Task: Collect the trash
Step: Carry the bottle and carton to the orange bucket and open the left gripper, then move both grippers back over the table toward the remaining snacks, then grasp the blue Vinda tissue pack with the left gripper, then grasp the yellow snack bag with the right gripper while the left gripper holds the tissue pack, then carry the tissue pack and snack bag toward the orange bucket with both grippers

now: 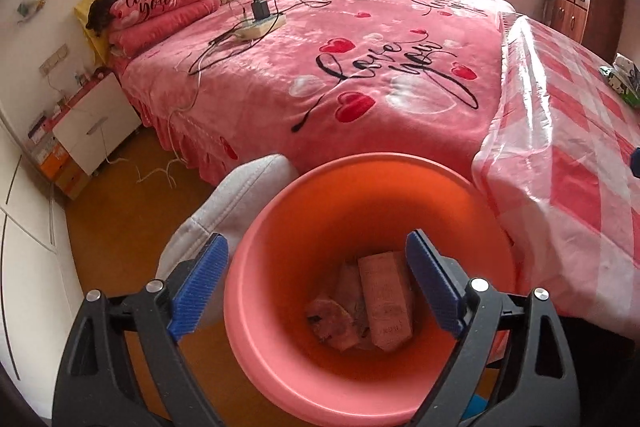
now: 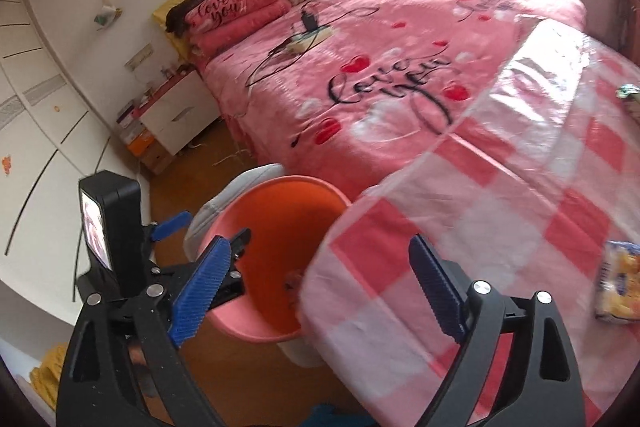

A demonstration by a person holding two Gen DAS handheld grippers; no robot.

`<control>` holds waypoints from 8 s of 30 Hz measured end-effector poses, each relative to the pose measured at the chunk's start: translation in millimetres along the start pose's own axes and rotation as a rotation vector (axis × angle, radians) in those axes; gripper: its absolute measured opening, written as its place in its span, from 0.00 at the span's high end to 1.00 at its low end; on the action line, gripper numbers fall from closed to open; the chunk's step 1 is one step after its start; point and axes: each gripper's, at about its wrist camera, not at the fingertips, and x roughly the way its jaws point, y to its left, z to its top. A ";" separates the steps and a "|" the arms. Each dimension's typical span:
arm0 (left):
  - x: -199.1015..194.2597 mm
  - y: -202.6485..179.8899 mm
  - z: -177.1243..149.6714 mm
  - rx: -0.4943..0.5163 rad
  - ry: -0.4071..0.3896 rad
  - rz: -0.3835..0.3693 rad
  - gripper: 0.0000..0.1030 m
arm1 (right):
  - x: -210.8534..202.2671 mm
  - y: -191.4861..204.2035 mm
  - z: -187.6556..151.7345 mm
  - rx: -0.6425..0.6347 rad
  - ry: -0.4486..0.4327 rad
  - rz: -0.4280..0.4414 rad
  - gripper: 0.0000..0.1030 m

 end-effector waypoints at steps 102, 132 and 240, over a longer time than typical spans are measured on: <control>-95.0 -486.1 85.7 0.212 0.098 -0.499 0.12 | -280.7 -339.4 -168.3 0.651 -0.677 -0.300 0.08; -108.3 -424.1 62.0 0.240 0.091 -0.526 0.36 | -260.6 -358.1 -161.4 0.728 -0.533 -0.237 0.08; -66.1 -115.8 53.4 -0.091 -0.015 -0.703 0.41 | -157.6 -180.9 -18.6 0.311 -0.341 -0.269 0.65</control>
